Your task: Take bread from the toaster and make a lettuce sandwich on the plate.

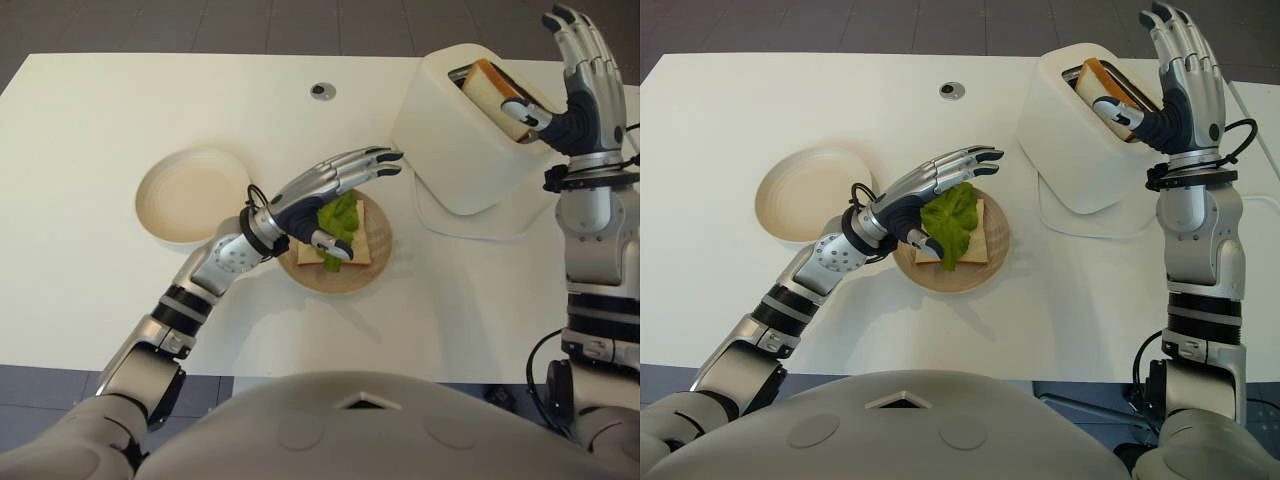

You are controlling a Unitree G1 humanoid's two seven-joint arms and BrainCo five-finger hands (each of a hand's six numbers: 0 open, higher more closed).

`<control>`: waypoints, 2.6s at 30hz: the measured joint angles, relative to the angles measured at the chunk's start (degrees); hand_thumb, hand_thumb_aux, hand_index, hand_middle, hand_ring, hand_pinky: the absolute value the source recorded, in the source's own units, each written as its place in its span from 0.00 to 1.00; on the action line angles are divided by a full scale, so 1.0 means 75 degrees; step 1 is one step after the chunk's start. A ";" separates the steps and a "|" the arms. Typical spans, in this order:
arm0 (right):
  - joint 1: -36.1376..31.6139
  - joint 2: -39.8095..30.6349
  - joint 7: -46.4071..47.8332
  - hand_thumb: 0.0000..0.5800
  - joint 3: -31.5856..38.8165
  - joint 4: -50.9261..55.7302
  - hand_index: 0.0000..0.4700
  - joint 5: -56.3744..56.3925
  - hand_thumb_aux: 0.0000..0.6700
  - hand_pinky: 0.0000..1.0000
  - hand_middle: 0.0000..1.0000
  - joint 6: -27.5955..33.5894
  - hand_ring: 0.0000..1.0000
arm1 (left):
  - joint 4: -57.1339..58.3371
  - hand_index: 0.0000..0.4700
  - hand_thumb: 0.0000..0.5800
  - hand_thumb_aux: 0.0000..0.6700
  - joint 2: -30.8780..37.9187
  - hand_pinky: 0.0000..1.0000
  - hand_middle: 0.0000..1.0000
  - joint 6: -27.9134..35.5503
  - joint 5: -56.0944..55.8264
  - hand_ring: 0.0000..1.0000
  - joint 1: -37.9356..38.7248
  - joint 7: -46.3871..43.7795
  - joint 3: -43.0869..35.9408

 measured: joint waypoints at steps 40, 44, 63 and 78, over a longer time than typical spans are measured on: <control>0.0615 0.1195 0.3420 1.00 0.2837 -0.1585 1.00 0.5328 1.00 1.00 1.00 -0.0480 1.00 | 0.0300 0.00 0.00 0.00 -0.0125 0.00 0.00 -0.0294 -0.4532 0.00 -0.0293 -0.0878 0.2975; 0.0689 0.1519 0.3822 1.00 0.3403 -0.0906 1.00 0.5025 1.00 1.00 1.00 -0.0297 1.00 | -0.0106 0.00 0.00 0.00 -0.0200 0.00 0.00 -0.0127 -0.5132 0.00 -0.0230 -0.1392 0.3072; 0.0296 0.1784 0.3669 1.00 0.3832 0.1411 1.00 0.3512 1.00 1.00 1.00 -0.0980 1.00 | 0.0449 0.00 0.00 0.00 0.1279 0.00 0.00 -0.0034 -0.1049 0.00 0.1131 -0.4093 0.0846; -0.0074 0.2349 0.1942 0.00 0.2264 0.1037 0.00 0.3710 0.00 0.00 0.00 -0.0887 0.00 | 0.0662 0.00 0.00 0.00 0.1473 0.00 0.00 0.0040 -0.0432 0.00 0.0868 -0.3204 0.0660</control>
